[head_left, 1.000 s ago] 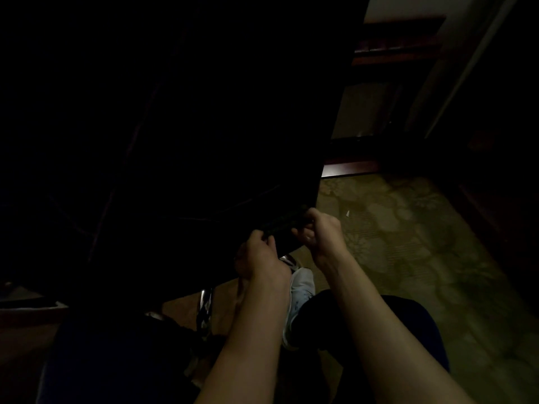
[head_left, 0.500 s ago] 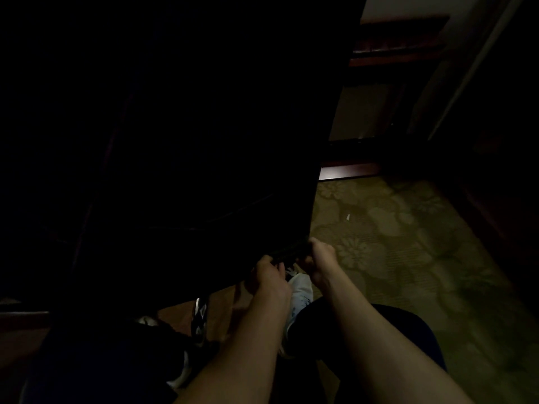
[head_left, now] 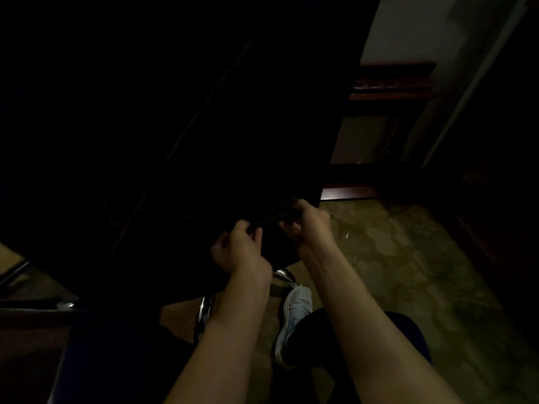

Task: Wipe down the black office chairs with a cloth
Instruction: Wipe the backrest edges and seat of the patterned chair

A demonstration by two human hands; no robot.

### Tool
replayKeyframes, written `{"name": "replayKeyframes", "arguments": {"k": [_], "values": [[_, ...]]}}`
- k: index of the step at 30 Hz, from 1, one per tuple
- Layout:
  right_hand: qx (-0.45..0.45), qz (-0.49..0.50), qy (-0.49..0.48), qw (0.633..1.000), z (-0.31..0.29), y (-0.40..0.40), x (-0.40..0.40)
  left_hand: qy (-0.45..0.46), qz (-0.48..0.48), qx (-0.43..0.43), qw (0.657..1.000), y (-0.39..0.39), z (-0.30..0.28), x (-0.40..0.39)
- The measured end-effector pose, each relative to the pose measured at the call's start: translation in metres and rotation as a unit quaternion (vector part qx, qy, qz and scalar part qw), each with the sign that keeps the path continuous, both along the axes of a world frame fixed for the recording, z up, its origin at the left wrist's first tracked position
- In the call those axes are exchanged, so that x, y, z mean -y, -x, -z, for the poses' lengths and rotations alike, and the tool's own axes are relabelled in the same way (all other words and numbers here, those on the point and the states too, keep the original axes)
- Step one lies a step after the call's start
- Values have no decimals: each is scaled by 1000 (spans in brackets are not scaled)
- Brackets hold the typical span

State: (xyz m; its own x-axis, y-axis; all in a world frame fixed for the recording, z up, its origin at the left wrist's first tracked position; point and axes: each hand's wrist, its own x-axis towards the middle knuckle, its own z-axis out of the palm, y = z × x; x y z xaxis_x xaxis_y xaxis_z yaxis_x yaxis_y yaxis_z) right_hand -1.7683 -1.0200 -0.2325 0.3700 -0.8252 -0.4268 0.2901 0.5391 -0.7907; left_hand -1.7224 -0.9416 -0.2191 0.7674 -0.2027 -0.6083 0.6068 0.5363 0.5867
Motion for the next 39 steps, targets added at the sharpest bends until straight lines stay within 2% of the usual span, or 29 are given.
{"name": "replayKeyframes", "arguments": {"k": [4,9,12,16,22,25,31,33,36,39], "values": [[60,-6,58,996,-51,-5,-9,39,-20,81,996,-8,-39,-11],[0,43,112,993,-52,-12,-23,-8,-15,122,992,-8,-39,-18],[-42,32,97,994,-14,-15,-26,-55,-9,104,993,-10,-11,-21],[-72,10,32,997,34,-19,-34,-93,-7,26,995,-19,22,-23],[-94,3,-8,996,33,-30,-55,-79,-1,-46,996,-38,29,-44],[-72,-9,6,997,12,-38,-67,-47,-12,-28,998,-47,9,-58],[-6,15,66,998,-48,-57,-89,-3,-8,80,997,-65,-39,-83],[-18,35,87,995,-54,-60,-95,-2,1,80,997,-66,-44,-87],[-72,73,126,987,-43,-64,-101,-49,27,100,993,-64,-31,-91],[-104,77,117,985,-15,-67,-105,-69,36,76,994,-67,-9,-96]]}}
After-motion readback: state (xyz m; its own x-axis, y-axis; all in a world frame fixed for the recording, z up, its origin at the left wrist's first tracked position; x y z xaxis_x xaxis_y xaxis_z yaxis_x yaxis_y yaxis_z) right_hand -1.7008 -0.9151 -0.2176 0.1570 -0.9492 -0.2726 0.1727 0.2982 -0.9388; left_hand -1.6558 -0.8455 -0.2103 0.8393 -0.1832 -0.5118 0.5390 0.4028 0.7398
